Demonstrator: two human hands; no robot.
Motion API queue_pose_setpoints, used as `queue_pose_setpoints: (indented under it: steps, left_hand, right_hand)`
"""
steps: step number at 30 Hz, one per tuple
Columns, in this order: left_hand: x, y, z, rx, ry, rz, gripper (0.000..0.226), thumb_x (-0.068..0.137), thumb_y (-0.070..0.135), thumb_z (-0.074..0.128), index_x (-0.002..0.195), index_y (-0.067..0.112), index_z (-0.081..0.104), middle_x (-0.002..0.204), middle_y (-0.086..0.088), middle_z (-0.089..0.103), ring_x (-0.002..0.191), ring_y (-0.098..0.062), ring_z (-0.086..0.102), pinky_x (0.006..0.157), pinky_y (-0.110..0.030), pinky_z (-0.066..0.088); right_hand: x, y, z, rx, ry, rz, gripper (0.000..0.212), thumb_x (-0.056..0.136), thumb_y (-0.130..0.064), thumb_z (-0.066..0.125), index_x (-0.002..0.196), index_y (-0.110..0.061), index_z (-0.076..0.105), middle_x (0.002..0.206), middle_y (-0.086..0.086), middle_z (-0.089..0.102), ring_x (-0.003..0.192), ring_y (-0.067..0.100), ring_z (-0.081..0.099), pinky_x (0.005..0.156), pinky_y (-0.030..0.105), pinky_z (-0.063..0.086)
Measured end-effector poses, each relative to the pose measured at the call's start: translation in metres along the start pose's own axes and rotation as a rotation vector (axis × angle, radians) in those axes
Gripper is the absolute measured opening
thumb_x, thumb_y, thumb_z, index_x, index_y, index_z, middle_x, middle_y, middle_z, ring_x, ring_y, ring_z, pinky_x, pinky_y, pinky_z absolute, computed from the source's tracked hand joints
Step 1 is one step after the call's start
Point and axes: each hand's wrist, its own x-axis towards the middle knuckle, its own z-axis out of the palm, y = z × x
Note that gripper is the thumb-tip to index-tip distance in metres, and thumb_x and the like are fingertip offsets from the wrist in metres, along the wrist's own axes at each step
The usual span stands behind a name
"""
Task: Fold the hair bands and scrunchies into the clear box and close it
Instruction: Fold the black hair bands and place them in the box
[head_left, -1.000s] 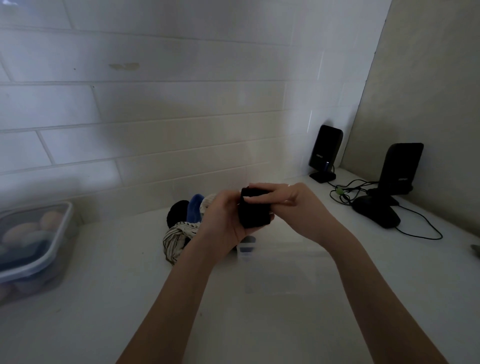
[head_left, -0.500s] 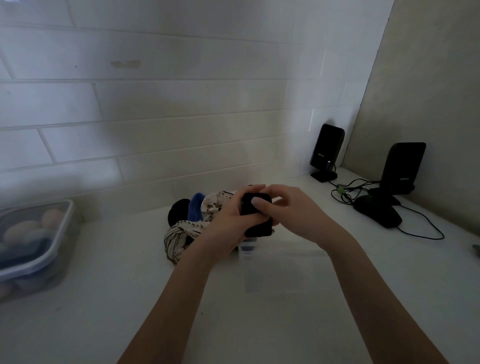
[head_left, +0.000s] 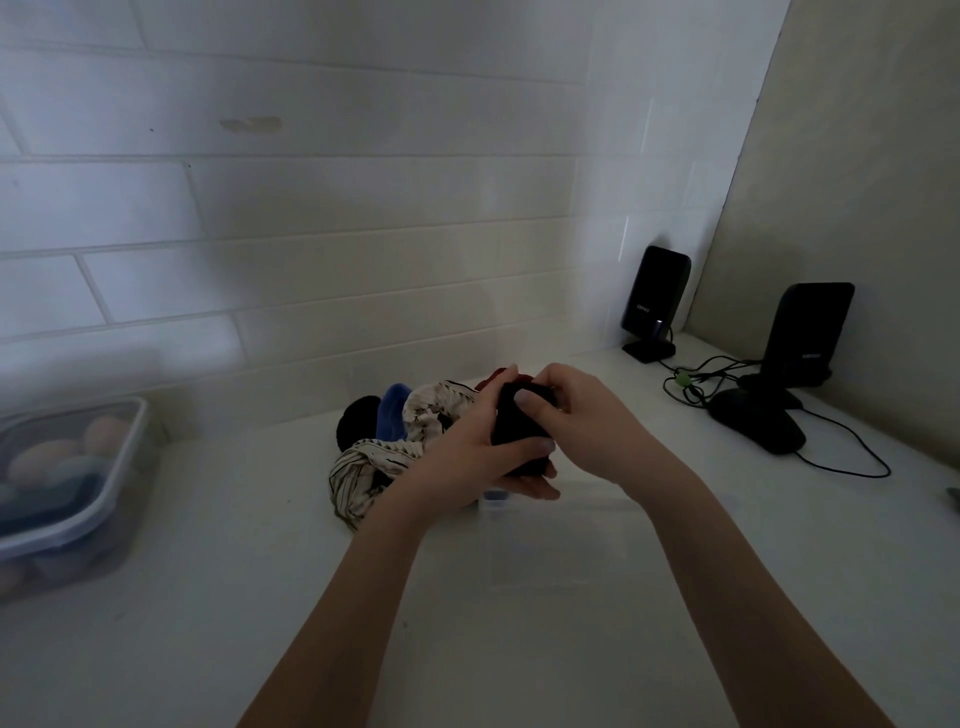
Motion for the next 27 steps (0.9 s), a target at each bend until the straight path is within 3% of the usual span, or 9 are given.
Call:
queue_pose_setpoints:
  steps: [4, 7, 8, 11, 14, 16, 19, 22, 27]
  left_hand:
    - [0.003, -0.008, -0.001, 0.192, 0.026, 0.031, 0.085, 0.08, 0.0, 0.067, 0.143, 0.031, 0.02, 0.107, -0.008, 0.062, 0.075, -0.023, 0.07, 0.071, -0.04, 0.059]
    - [0.001, -0.005, 0.001, 0.408, 0.067, 0.089, 0.089, 0.073, 0.002, 0.071, 0.143, 0.027, 0.021, 0.12, 0.002, 0.055, 0.09, -0.002, 0.065, 0.079, -0.024, 0.056]
    - [-0.001, -0.004, 0.002, 0.453, 0.083, 0.109, 0.087, 0.072, 0.002, 0.07, 0.141, 0.027, 0.023, 0.118, 0.001, 0.055, 0.092, -0.003, 0.064, 0.077, -0.025, 0.055]
    - [-0.006, -0.003, 0.007, 0.444, 0.093, 0.126, 0.08, 0.074, 0.0, 0.063, 0.138, 0.03, 0.026, 0.113, -0.005, 0.058, 0.087, -0.031, 0.065, 0.073, -0.044, 0.055]
    - [-0.012, -0.006, 0.012, 0.361, 0.044, 0.107, 0.083, 0.079, -0.002, 0.058, 0.142, 0.034, 0.018, 0.123, -0.005, 0.054, 0.081, -0.023, 0.069, 0.077, -0.037, 0.058]
    - [-0.018, -0.009, 0.015, 0.348, 0.026, 0.108, 0.086, 0.079, 0.007, 0.065, 0.143, 0.036, 0.015, 0.129, -0.001, 0.049, 0.087, -0.017, 0.07, 0.082, -0.034, 0.057]
    - [-0.033, -0.013, 0.011, 0.452, 0.012, 0.107, 0.079, 0.071, 0.03, 0.077, 0.135, 0.041, 0.033, 0.122, 0.005, 0.057, 0.104, -0.01, 0.062, 0.092, -0.037, 0.053]
    - [-0.049, -0.018, 0.006, 0.579, -0.01, 0.13, 0.061, 0.064, 0.041, 0.079, 0.118, 0.045, 0.05, 0.116, 0.01, 0.058, 0.111, -0.005, 0.053, 0.098, -0.033, 0.046]
    - [-0.061, -0.025, 0.006, 0.695, 0.034, 0.131, 0.065, 0.056, 0.043, 0.084, 0.114, 0.037, 0.056, 0.115, 0.013, 0.053, 0.111, -0.003, 0.044, 0.085, -0.017, 0.034]
  right_hand:
    - [-0.004, -0.002, -0.001, 0.035, -0.006, 0.012, 0.013, 0.092, -0.024, 0.055, 0.088, -0.012, 0.052, 0.098, 0.013, 0.064, 0.096, 0.027, 0.06, 0.084, 0.046, 0.051]
    - [-0.008, -0.005, -0.003, 0.115, -0.02, 0.043, 0.011, 0.093, -0.022, 0.055, 0.085, -0.015, 0.051, 0.097, 0.015, 0.063, 0.095, 0.03, 0.062, 0.084, 0.05, 0.053]
    - [-0.01, -0.006, -0.004, 0.147, -0.027, 0.056, 0.011, 0.093, -0.022, 0.055, 0.083, -0.017, 0.051, 0.096, 0.013, 0.063, 0.094, 0.029, 0.062, 0.082, 0.049, 0.055]
    - [-0.018, -0.008, -0.006, 0.211, -0.031, 0.056, 0.006, 0.092, -0.022, 0.057, 0.088, -0.019, 0.054, 0.096, 0.007, 0.063, 0.09, 0.026, 0.063, 0.078, 0.046, 0.057]
    - [-0.03, -0.005, -0.009, 0.212, -0.048, 0.039, 0.013, 0.089, -0.018, 0.061, 0.101, -0.014, 0.058, 0.097, 0.003, 0.064, 0.093, 0.033, 0.065, 0.079, 0.045, 0.055]
    - [-0.039, -0.001, -0.011, 0.291, -0.071, 0.064, 0.016, 0.088, -0.013, 0.063, 0.104, -0.012, 0.061, 0.099, 0.003, 0.066, 0.096, 0.03, 0.066, 0.083, 0.046, 0.057]
    - [-0.052, 0.004, -0.015, 0.413, -0.128, 0.179, 0.019, 0.091, -0.015, 0.06, 0.109, -0.008, 0.06, 0.106, 0.011, 0.068, 0.101, 0.024, 0.066, 0.085, 0.04, 0.058]
    - [-0.065, 0.006, -0.019, 0.468, -0.244, 0.284, 0.022, 0.093, -0.019, 0.057, 0.11, -0.008, 0.061, 0.108, 0.013, 0.068, 0.102, 0.024, 0.066, 0.08, 0.038, 0.059]
    - [-0.083, 0.006, -0.017, 0.388, -0.358, 0.335, 0.023, 0.092, -0.016, 0.058, 0.113, -0.006, 0.058, 0.105, 0.014, 0.065, 0.097, 0.022, 0.066, 0.076, 0.036, 0.06]
